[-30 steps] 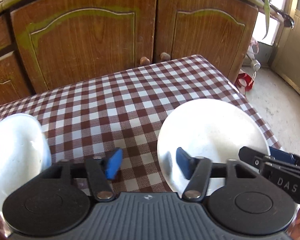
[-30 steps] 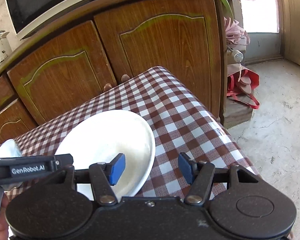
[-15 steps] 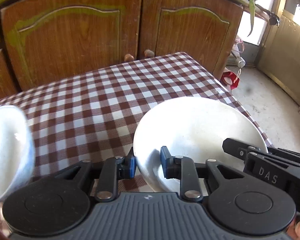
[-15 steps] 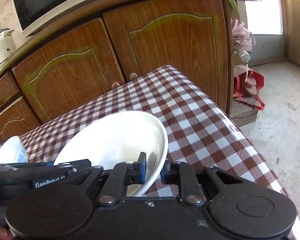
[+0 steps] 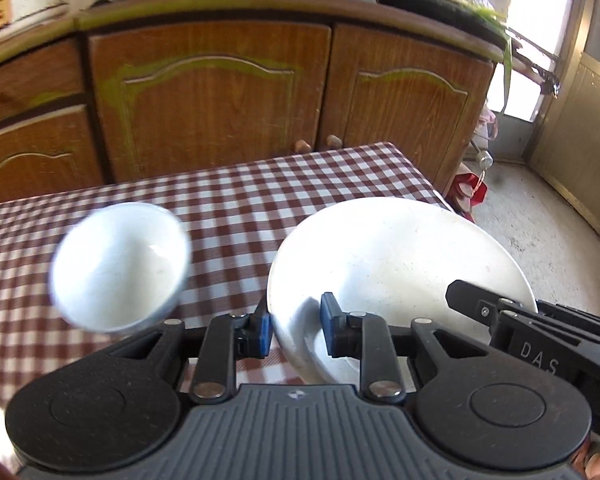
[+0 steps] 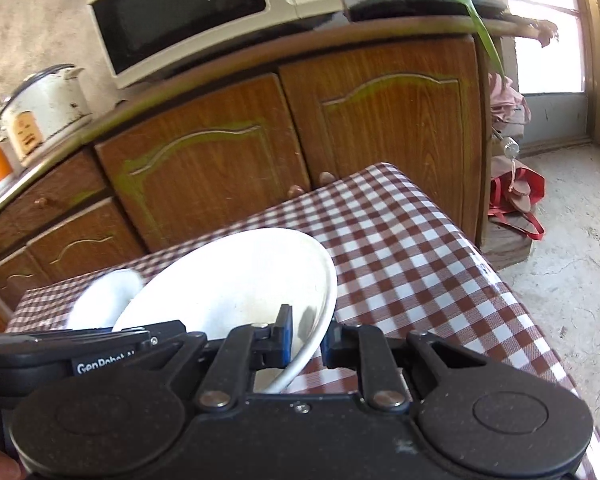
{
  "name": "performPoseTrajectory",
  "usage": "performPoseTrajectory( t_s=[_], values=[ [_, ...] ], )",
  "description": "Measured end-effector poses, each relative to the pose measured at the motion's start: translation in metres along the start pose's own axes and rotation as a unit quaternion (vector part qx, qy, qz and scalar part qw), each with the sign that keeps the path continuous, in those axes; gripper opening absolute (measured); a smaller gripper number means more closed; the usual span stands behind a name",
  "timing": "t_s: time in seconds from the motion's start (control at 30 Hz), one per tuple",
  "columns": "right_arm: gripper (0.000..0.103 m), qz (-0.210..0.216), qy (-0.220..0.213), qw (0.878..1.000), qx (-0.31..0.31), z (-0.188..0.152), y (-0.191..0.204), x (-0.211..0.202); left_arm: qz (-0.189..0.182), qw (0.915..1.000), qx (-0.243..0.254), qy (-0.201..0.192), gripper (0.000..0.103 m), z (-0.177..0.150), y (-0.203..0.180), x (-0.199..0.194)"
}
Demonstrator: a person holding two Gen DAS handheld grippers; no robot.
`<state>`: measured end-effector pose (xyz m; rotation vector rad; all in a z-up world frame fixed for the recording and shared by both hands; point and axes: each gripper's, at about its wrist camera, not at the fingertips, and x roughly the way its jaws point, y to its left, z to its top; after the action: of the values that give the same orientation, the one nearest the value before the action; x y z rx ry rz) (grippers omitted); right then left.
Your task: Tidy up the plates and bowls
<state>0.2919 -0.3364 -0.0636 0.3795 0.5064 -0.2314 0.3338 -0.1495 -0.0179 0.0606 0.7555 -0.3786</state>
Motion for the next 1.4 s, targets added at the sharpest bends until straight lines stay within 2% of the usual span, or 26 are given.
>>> performPoseTrajectory(
  t_s=[0.23, 0.63, 1.4],
  values=[
    [0.019, 0.017, -0.005, 1.0, -0.014, -0.006, 0.034, -0.044, 0.018, 0.9997, -0.012, -0.01, 0.025, -0.011, 0.012, -0.049],
    [0.019, 0.044, -0.006, 0.998, -0.041, -0.023, 0.082, -0.099, 0.046, 0.998, -0.036, -0.025, 0.026, -0.032, 0.034, -0.109],
    [0.019, 0.091, 0.001, 0.993, -0.072, -0.06, 0.155, -0.155, 0.102, 0.9919, -0.062, -0.044, 0.026, -0.074, 0.077, -0.191]
  ],
)
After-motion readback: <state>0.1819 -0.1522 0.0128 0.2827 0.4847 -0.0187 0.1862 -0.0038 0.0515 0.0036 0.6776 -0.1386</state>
